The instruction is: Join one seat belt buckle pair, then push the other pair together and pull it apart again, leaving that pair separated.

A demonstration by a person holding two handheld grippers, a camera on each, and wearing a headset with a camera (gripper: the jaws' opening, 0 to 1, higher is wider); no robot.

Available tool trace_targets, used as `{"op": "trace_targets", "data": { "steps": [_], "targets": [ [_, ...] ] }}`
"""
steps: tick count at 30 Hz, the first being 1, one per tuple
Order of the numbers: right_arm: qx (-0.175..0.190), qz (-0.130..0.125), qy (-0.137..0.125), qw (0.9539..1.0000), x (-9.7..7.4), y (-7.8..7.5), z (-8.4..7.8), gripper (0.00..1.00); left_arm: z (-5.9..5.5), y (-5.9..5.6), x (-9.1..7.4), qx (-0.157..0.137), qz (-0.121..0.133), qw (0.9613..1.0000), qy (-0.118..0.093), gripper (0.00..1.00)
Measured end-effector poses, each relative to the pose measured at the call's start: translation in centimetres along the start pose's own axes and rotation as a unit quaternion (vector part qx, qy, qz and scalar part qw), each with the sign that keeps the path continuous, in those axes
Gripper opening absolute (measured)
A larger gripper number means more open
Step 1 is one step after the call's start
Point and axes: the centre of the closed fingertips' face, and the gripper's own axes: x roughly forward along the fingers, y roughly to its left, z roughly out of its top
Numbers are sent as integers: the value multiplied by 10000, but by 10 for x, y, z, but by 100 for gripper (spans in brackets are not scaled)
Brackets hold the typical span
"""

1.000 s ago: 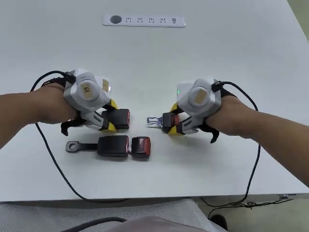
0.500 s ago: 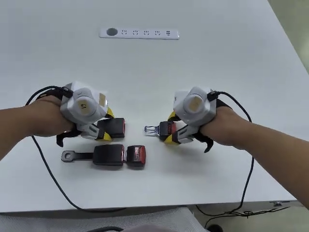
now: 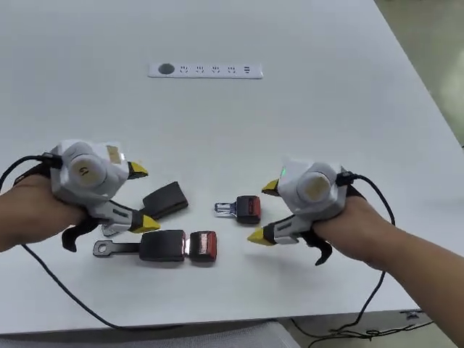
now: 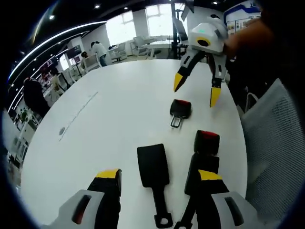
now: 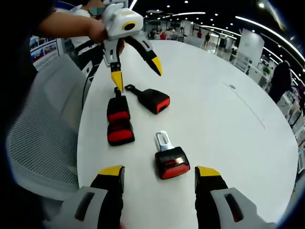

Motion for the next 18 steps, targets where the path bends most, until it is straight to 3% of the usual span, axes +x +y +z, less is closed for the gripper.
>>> {"op": "trace_targets", "data": {
  "steps": [3,7,12,16,18],
  "targets": [
    [198,-120,-187,9996,-6,6,0,63,-12,3,-17,-375,340,9987,-106,77],
    [340,-290,-313,9985,-13,10,-3,69,-29,2,-38,-662,482,9964,-228,86],
    [587,-466,-480,9960,-23,19,-5,77,-48,-6,-52,-916,689,9932,-225,94],
    [729,-510,-637,9940,-29,27,-2,86,-64,-20,-56,-1010,743,9921,-85,100],
    [714,-564,-628,9939,-31,32,-2,91,-70,-21,-61,-1101,814,9906,-77,100]
  ]
}}
